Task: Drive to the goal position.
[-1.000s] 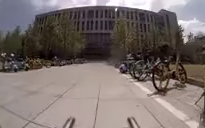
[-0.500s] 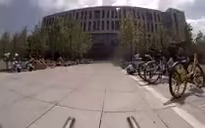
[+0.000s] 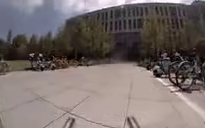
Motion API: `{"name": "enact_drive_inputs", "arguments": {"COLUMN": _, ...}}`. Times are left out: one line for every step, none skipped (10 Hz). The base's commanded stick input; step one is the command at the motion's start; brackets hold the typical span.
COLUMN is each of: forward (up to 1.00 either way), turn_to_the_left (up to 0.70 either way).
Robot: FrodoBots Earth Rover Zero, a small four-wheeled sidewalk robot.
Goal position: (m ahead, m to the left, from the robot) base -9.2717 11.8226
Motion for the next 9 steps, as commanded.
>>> {"name": "enact_drive_inputs", "arguments": {"forward": 0.7, "turn_to_the_left": 0.09}}
{"name": "enact_drive_inputs", "arguments": {"forward": 0.7, "turn_to_the_left": 0.0}}
{"name": "enact_drive_inputs", "arguments": {"forward": 0.7, "turn_to_the_left": 0.0}}
{"name": "enact_drive_inputs", "arguments": {"forward": 0.7, "turn_to_the_left": 0.0}}
{"name": "enact_drive_inputs", "arguments": {"forward": 0.7, "turn_to_the_left": 0.0}}
{"name": "enact_drive_inputs", "arguments": {"forward": 0.7, "turn_to_the_left": 0.0}}
{"name": "enact_drive_inputs", "arguments": {"forward": 0.7, "turn_to_the_left": 0.0}}
{"name": "enact_drive_inputs", "arguments": {"forward": 0.7, "turn_to_the_left": 0.0}}
{"name": "enact_drive_inputs", "arguments": {"forward": 0.7, "turn_to_the_left": 0.0}}
